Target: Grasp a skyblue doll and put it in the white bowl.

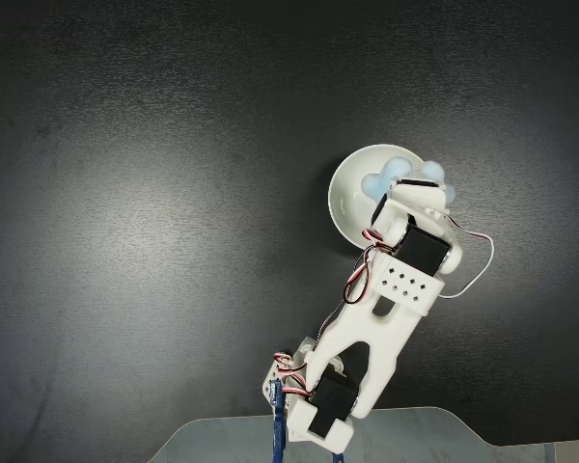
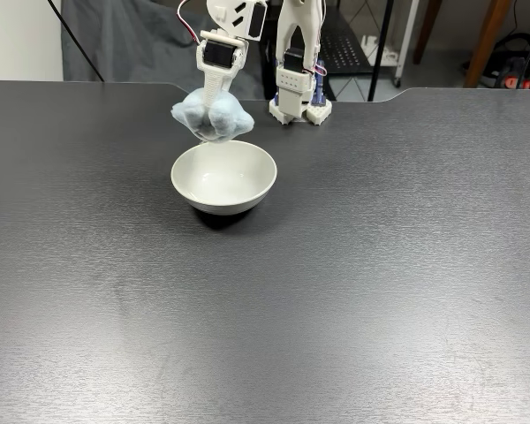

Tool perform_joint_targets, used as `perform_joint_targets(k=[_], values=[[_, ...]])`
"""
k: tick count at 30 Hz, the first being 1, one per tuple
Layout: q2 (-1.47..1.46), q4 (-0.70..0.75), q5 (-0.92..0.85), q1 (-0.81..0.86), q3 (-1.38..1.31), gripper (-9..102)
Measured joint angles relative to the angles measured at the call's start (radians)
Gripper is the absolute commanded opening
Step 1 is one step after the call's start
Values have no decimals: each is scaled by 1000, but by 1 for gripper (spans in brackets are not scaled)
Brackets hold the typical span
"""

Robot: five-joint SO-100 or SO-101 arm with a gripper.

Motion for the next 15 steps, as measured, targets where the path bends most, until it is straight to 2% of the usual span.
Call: perform_joint_targets(k=[9, 15], values=[[-34, -5, 0, 8, 0, 0], [-34, -5, 0, 6, 0, 13]])
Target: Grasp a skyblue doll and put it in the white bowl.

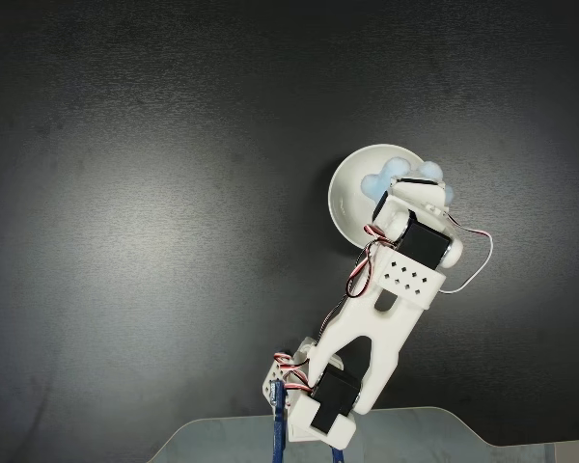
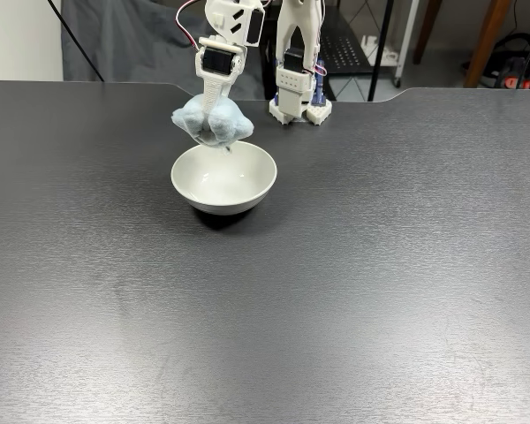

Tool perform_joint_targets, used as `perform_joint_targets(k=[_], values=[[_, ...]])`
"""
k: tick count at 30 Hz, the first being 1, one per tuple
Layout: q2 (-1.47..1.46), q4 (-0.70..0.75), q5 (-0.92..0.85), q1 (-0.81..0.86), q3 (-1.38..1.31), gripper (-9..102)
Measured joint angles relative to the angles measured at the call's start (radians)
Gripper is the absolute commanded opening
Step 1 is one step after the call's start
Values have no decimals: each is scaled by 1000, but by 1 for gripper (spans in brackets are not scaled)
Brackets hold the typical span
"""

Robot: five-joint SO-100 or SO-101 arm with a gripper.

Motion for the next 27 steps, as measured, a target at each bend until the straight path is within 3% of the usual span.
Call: perform_joint_targets(k=[7, 11, 27], values=[[0, 0, 0, 2, 0, 39], [0, 0, 0, 0, 0, 48], [0, 0, 0, 0, 0, 50]])
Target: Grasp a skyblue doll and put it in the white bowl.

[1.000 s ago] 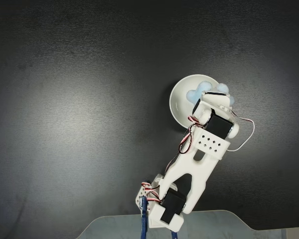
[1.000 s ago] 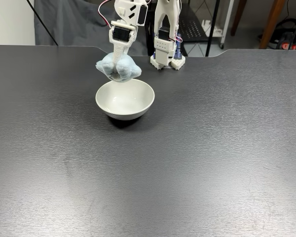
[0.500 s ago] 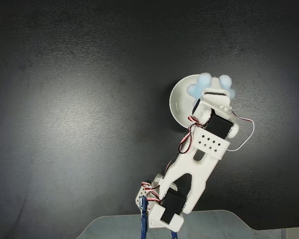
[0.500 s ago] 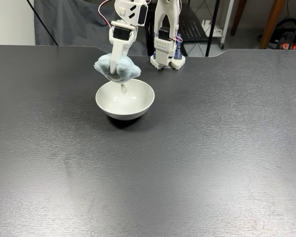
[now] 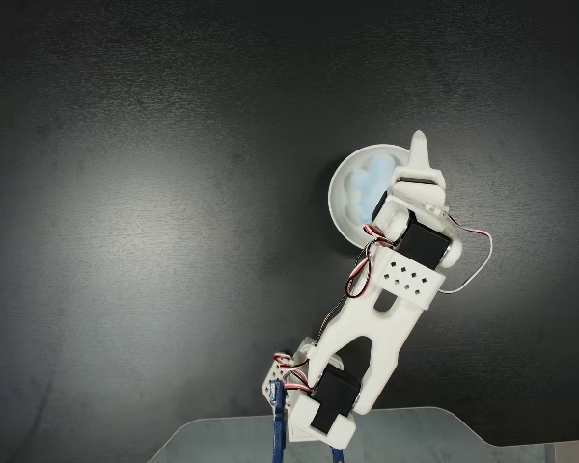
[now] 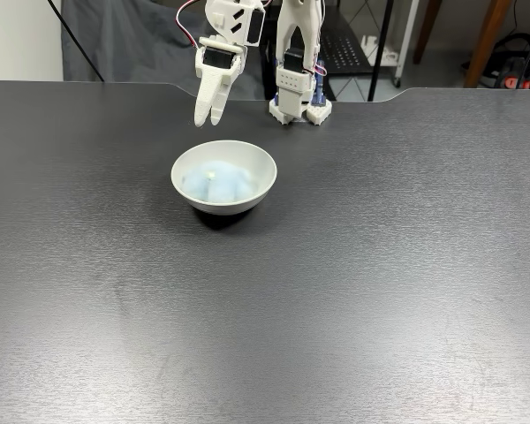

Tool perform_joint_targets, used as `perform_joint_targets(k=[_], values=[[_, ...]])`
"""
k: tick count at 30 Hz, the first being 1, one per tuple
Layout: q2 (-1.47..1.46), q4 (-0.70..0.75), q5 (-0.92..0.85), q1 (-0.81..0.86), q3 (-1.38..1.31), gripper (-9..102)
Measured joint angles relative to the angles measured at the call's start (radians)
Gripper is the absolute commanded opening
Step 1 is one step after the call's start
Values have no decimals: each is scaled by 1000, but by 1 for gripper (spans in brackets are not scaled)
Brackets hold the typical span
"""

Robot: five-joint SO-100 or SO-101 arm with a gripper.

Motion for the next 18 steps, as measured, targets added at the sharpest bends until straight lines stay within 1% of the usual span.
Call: perform_joint_targets(k=[3, 5, 10, 13, 15, 16, 18], values=[[0, 0, 3, 0, -48, 50], [0, 0, 29, 0, -133, 50], [0, 11, 189, -28, -465, 49], [11, 78, 241, -98, -640, 48], [46, 152, 259, -164, -712, 42], [71, 192, 265, -202, -732, 37], [130, 278, 273, -295, -756, 23]])
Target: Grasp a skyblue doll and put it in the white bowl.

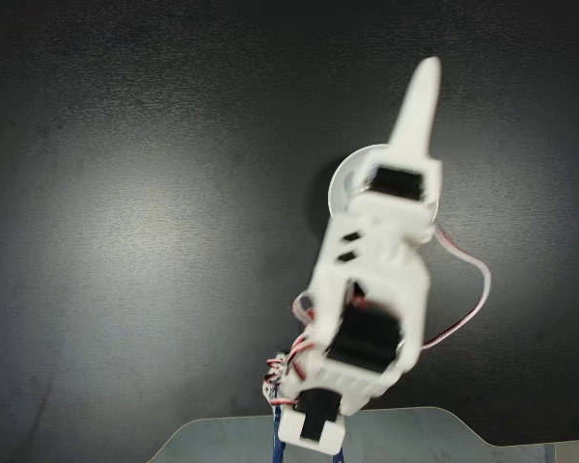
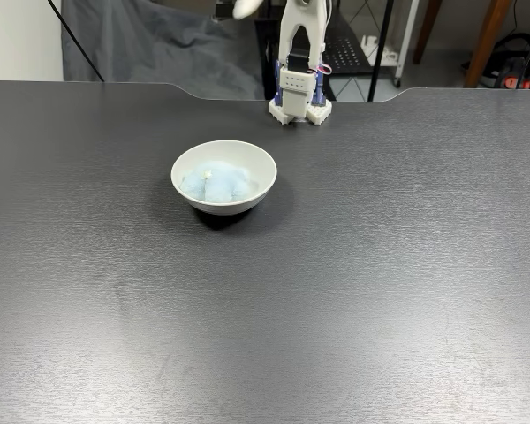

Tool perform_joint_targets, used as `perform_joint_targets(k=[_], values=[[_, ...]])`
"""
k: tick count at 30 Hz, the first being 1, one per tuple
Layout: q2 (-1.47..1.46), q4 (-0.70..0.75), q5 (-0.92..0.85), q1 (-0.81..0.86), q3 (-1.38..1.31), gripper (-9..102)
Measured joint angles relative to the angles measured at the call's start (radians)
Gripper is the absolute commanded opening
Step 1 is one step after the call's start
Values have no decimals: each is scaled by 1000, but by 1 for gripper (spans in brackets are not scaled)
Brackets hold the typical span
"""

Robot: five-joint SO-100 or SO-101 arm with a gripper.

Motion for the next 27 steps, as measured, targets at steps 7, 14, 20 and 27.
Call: perform_joint_targets(k=[7, 14, 20, 27], values=[[167, 72, 5, -186, -26, 6], [239, 72, 5, -204, -26, 13], [411, 72, 5, -209, 120, 13], [614, -98, 9, -207, 703, 6]])
